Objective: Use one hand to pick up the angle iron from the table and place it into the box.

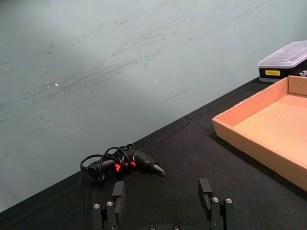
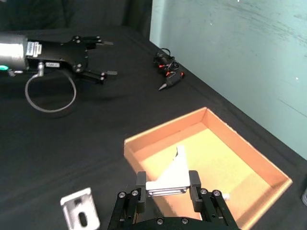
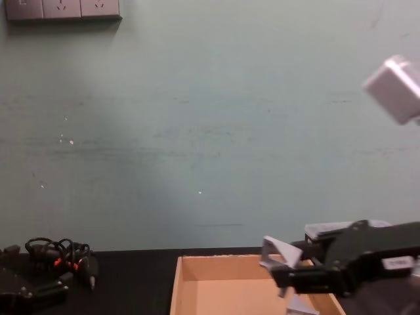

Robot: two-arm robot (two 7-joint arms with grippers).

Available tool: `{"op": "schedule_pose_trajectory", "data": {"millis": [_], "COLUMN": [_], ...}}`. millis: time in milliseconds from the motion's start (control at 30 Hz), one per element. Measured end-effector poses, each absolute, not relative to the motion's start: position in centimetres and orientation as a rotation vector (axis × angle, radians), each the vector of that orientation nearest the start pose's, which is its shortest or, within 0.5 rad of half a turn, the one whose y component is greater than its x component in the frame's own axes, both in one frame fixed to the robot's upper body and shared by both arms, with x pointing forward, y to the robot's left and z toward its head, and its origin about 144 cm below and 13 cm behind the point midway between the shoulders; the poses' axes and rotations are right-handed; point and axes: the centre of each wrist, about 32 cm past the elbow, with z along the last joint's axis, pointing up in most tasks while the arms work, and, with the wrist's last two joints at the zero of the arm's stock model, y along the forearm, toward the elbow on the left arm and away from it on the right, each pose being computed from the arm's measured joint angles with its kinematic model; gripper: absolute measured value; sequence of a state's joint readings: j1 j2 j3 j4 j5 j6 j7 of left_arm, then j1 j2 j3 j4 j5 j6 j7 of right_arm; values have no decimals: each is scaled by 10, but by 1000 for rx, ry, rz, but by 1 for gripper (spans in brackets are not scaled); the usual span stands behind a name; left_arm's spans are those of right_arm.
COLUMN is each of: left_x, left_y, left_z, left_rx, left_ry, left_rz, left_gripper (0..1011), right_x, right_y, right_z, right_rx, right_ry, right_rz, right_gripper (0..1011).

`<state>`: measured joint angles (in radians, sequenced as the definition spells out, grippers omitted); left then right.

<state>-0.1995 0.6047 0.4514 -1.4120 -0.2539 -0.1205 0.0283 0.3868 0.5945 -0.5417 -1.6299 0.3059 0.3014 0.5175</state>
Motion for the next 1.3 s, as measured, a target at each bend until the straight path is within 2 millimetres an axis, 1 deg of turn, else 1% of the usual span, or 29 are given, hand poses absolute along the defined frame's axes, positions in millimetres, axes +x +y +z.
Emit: {"op": "schedule_pose_trajectory", "data": {"millis": [233, 500, 900, 1300], "left_x": [489, 489, 489, 489], "left_y": [310, 310, 310, 310], "left_z": [1140, 1140, 1140, 1140], "left_rx": [304, 304, 304, 304], "left_ry": [-285, -285, -285, -285], "left_rz": [1248, 1248, 1248, 1248], "left_gripper": [1000, 1000, 1000, 1000], "right_x": [542, 564, 585, 595], "right_y": [-225, -210, -201, -198], "right_z": [1236, 1225, 1210, 1201], "right_rx": [-431, -466, -514, -532], "right_ry": [-108, -75, -30, -9], "right_rz": [-655, -660, -671, -676], "right_gripper": [530, 530, 530, 530]}}
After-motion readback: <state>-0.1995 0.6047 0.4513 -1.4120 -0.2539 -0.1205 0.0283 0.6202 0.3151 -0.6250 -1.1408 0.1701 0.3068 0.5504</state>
